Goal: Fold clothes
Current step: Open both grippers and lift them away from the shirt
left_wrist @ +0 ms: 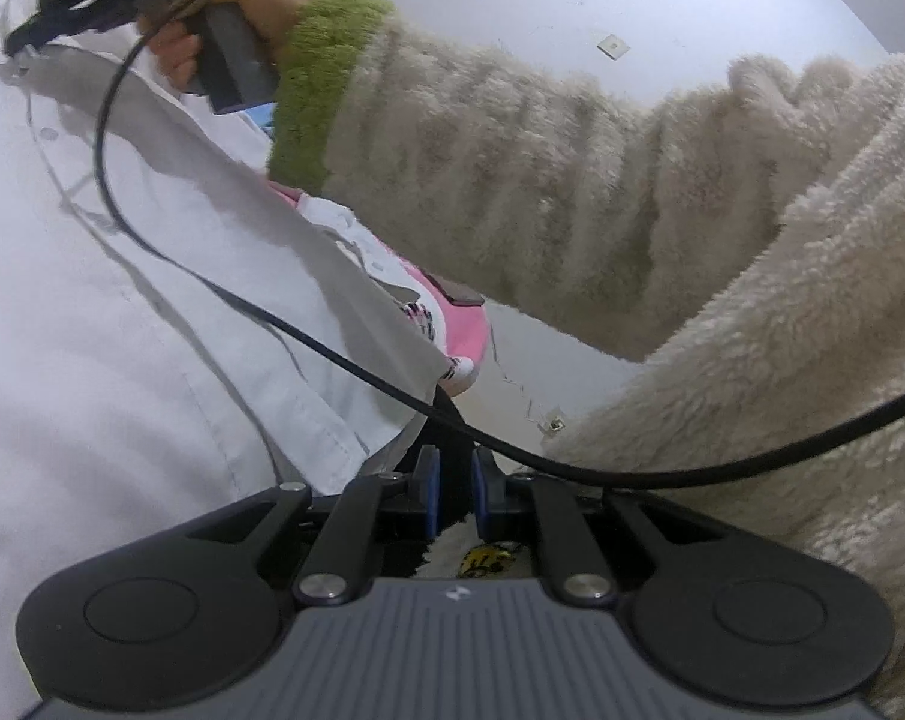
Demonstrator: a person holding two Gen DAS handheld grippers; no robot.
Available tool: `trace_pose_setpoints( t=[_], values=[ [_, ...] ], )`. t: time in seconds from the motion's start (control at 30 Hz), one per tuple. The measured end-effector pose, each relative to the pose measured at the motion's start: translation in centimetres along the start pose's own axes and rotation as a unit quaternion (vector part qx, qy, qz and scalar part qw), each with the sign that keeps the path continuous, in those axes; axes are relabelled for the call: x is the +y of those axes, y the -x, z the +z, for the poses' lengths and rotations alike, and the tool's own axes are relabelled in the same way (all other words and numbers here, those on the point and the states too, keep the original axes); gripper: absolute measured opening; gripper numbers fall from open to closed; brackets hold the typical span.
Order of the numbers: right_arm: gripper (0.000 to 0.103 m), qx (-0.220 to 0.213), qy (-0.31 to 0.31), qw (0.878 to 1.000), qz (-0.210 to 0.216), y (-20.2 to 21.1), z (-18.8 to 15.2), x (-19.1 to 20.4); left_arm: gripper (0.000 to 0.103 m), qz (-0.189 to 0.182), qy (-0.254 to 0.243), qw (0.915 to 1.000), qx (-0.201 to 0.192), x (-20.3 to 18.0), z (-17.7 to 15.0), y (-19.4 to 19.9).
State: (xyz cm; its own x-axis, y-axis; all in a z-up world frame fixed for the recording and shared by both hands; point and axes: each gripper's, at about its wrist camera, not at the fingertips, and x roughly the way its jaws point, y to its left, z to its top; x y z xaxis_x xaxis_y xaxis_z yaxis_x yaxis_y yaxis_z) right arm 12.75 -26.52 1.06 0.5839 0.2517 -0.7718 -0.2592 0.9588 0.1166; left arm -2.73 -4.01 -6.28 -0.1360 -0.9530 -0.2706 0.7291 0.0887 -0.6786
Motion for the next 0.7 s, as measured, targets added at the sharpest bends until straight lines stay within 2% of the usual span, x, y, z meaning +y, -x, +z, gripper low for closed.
trace_pose_setpoints(
  t=[0.1,0.23,0.37,0.47,0.57,0.7],
  values=[
    [0.017,-0.021,-0.028,0.999,-0.009,2.0,-0.6,-0.4,0.013,0.012,0.009,0.9999,-0.003,-0.1,-0.2,0.5],
    [0.023,-0.084,-0.074,0.994,-0.002,9.1,-2.7,-1.2,0.027,0.033,0.020,0.9992,-0.011,-0.1,-0.4,1.6],
    [0.024,-0.137,-0.111,0.984,-0.013,17.7,-6.9,-2.0,0.030,0.051,0.035,0.9980,-0.015,0.0,-0.7,2.4],
    [0.024,-0.167,-0.126,0.977,-0.033,23.8,-11.4,-1.8,0.032,0.064,0.043,0.9969,-0.014,0.2,-0.7,2.8],
    [0.024,-0.176,-0.106,0.977,-0.060,27.4,-16.2,0.1,0.036,0.079,0.052,0.9954,-0.012,0.3,-0.6,3.0],
    [0.024,-0.141,-0.019,0.985,-0.095,28.1,-22.1,5.5,0.036,0.092,0.078,0.9927,-0.012,0.7,-0.2,3.4]
  ],
)
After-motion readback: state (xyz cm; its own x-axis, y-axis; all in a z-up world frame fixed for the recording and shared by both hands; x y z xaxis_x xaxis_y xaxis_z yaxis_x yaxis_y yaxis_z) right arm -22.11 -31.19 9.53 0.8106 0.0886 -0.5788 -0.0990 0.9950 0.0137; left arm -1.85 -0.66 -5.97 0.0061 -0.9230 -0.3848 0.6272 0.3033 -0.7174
